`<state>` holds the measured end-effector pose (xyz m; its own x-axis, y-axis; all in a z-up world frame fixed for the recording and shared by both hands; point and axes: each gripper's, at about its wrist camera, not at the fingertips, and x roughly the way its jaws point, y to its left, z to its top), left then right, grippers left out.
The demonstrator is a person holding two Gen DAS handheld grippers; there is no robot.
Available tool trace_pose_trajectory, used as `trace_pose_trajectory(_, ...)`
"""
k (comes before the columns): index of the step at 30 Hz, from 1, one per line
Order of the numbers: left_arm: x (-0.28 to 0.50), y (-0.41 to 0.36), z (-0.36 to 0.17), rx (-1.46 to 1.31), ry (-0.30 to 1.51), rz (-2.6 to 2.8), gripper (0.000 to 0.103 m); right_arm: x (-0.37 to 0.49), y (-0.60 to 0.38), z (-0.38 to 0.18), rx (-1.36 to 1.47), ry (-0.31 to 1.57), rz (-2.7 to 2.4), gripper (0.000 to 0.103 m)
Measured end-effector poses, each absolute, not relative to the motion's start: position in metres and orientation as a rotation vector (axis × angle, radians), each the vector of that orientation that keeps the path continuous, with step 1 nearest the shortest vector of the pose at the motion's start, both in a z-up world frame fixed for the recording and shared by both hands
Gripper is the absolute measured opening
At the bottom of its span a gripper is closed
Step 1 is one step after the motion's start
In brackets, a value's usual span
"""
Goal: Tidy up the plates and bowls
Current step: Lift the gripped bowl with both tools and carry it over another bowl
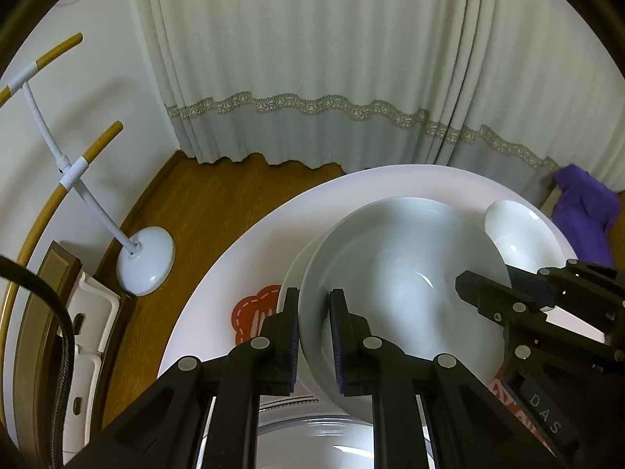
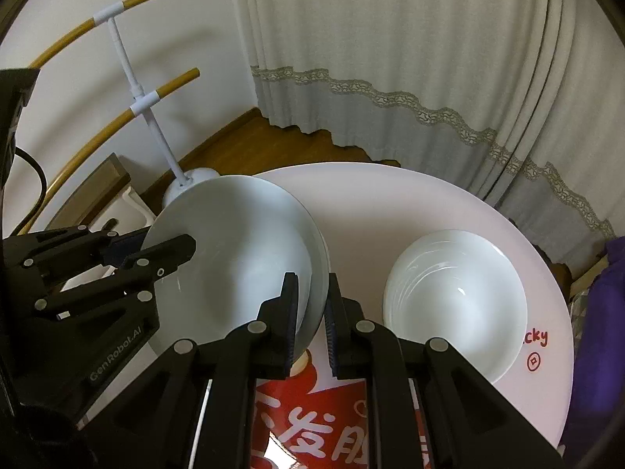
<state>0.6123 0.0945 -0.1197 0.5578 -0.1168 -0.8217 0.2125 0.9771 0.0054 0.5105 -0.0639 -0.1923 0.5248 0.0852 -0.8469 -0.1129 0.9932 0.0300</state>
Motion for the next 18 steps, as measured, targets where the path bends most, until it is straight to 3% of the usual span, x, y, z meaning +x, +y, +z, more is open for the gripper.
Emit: trace_pose_trajectory(18,0.615,0.095,-0.139,0.118,0.947,-0.206,0.012,0.513,-0.065,-0.198,-0.015,1.010,0.062,0.016)
